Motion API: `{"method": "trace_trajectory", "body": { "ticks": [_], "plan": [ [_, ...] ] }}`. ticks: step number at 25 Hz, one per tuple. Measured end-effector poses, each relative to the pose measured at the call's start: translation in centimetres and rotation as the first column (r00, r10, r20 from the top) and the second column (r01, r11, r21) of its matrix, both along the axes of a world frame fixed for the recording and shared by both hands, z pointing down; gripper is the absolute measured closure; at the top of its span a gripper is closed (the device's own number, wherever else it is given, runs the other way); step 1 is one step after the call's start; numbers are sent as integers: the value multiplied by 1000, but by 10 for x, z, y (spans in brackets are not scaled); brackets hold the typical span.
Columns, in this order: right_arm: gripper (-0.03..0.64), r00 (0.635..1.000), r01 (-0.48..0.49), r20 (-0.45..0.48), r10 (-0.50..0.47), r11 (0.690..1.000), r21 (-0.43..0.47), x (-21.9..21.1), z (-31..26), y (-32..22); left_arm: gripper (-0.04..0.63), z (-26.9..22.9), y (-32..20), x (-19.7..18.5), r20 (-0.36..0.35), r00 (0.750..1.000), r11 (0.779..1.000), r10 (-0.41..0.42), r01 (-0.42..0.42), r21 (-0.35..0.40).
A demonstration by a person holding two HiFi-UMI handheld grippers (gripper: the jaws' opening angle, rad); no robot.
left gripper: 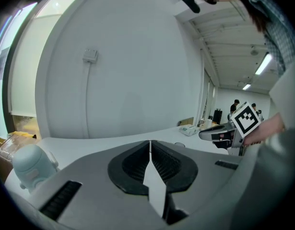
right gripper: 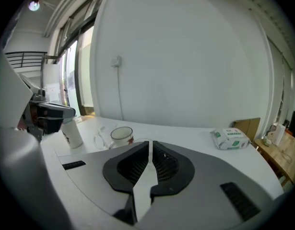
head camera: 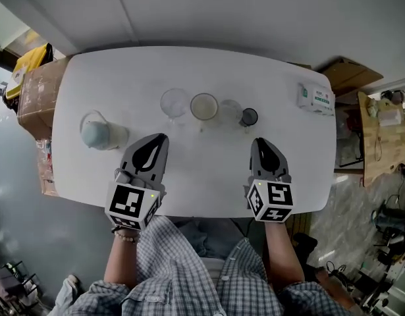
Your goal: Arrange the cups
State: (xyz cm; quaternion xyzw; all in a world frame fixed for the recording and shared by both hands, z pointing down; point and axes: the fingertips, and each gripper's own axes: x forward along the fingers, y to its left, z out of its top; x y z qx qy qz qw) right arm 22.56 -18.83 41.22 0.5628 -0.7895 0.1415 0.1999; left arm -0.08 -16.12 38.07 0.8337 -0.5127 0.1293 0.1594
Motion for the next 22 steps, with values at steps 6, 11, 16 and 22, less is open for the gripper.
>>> {"method": "trace_trajectory", "body": {
  "ticks": [6, 11, 16, 22],
  "plan": [
    [581, 996, 69, 44, -76, 987, 148, -34, -59, 2, 575, -33, 1, 3, 3, 1000, 996, 29, -30, 85],
    [583, 987, 123, 70, -144, 962, 245, -65, -93, -2, 575, -61, 0, 1, -6, 999, 990, 35, -34, 140],
    [583, 982, 142, 84, -172, 951, 276, -76, -107, -1, 575, -78, 3, 0, -1, 999, 984, 41, -40, 174],
    [584, 982, 147, 72, -173, 948, 281, -74, -113, 3, 575, -76, 8, -3, 12, 999, 988, 44, -45, 150]
  ]
}}
